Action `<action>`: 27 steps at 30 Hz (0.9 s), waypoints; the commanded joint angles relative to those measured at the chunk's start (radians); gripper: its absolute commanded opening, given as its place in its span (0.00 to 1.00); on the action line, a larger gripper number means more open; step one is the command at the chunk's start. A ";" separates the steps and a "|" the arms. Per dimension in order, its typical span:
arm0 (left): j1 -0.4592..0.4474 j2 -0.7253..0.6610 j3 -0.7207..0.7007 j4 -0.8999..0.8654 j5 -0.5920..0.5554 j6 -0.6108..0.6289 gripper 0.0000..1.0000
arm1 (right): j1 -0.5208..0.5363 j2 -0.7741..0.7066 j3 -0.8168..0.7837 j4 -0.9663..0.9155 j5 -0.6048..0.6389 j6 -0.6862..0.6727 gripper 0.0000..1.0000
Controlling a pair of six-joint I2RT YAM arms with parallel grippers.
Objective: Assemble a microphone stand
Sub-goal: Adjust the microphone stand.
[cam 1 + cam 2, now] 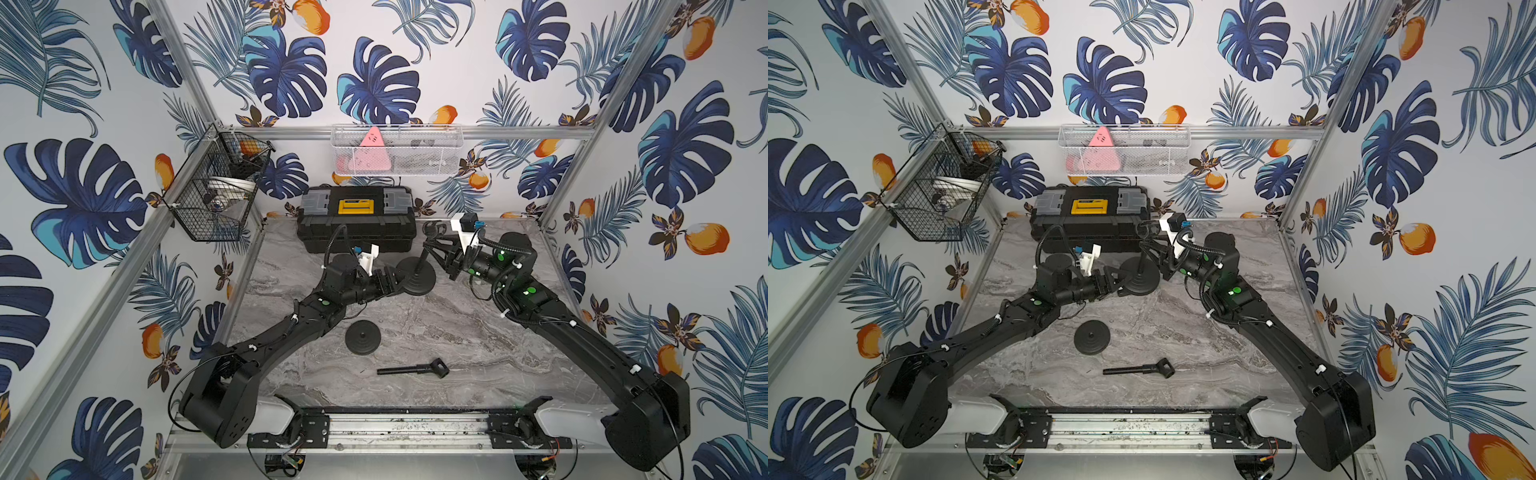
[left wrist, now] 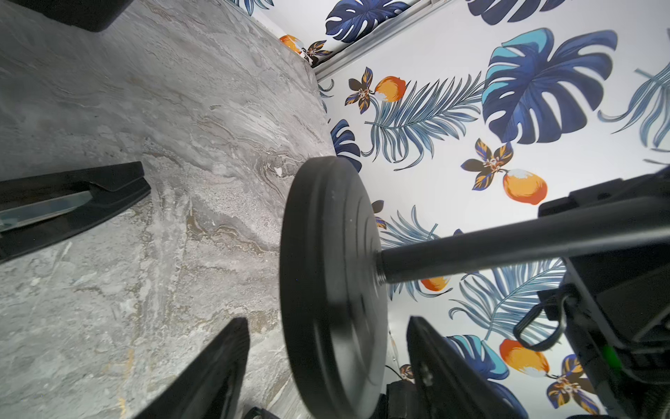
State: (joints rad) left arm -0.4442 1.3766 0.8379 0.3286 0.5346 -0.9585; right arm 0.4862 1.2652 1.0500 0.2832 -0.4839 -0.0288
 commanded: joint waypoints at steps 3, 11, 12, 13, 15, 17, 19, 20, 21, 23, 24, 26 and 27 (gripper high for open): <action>0.002 0.001 -0.012 0.137 0.018 -0.081 0.66 | 0.000 0.006 0.026 0.085 -0.018 0.038 0.00; 0.002 0.016 -0.030 0.213 0.018 -0.129 0.55 | -0.001 0.012 0.022 0.119 -0.030 0.077 0.00; 0.002 0.018 -0.032 0.221 0.019 -0.134 0.54 | -0.001 0.013 0.023 0.122 -0.031 0.079 0.00; 0.002 0.020 -0.032 0.228 0.019 -0.139 0.53 | -0.001 0.013 0.022 0.126 -0.032 0.086 0.00; 0.002 0.019 -0.034 0.234 0.017 -0.139 0.52 | 0.000 0.013 0.021 0.134 -0.029 0.093 0.00; 0.002 0.018 -0.035 0.235 0.013 -0.138 0.50 | 0.000 0.013 0.018 0.143 -0.028 0.102 0.00; 0.002 0.019 -0.040 0.247 0.011 -0.146 0.48 | 0.000 0.016 0.018 0.151 -0.034 0.108 0.00; 0.002 0.021 -0.041 0.256 0.011 -0.150 0.47 | -0.001 0.016 0.020 0.152 -0.035 0.110 0.00; 0.002 0.022 -0.043 0.264 0.013 -0.155 0.45 | 0.000 0.017 0.020 0.154 -0.035 0.112 0.00; 0.002 0.022 -0.048 0.280 0.011 -0.165 0.40 | 0.000 0.016 0.019 0.155 -0.034 0.113 0.00; 0.002 0.021 -0.052 0.292 0.007 -0.171 0.36 | 0.000 0.016 0.021 0.154 -0.031 0.110 0.00; 0.002 0.018 -0.065 0.320 -0.004 -0.188 0.32 | 0.000 0.014 0.021 0.152 -0.028 0.107 0.00; 0.002 0.016 -0.071 0.332 -0.010 -0.195 0.30 | 0.000 0.015 0.022 0.150 -0.027 0.106 0.00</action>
State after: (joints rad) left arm -0.4435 1.3968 0.7765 0.5739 0.5343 -1.1374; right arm 0.4850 1.2831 1.0618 0.3378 -0.5102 0.0635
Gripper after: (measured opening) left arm 0.315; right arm 0.253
